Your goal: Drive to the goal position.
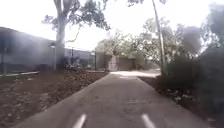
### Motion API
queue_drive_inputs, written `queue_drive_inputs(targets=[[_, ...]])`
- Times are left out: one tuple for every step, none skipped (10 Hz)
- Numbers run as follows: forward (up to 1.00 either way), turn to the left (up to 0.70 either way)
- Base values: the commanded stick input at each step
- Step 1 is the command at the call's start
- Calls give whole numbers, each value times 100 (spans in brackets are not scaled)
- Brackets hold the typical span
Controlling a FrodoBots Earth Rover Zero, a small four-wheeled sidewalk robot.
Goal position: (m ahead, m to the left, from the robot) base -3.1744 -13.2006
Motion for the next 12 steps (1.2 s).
queue_drive_inputs(targets=[[70, 0], [70, -11], [70, -25], [70, 0], [70, 0], [70, 0], [70, -21], [70, -26], [70, 0], [70, 0], [70, 0], [70, -27]])
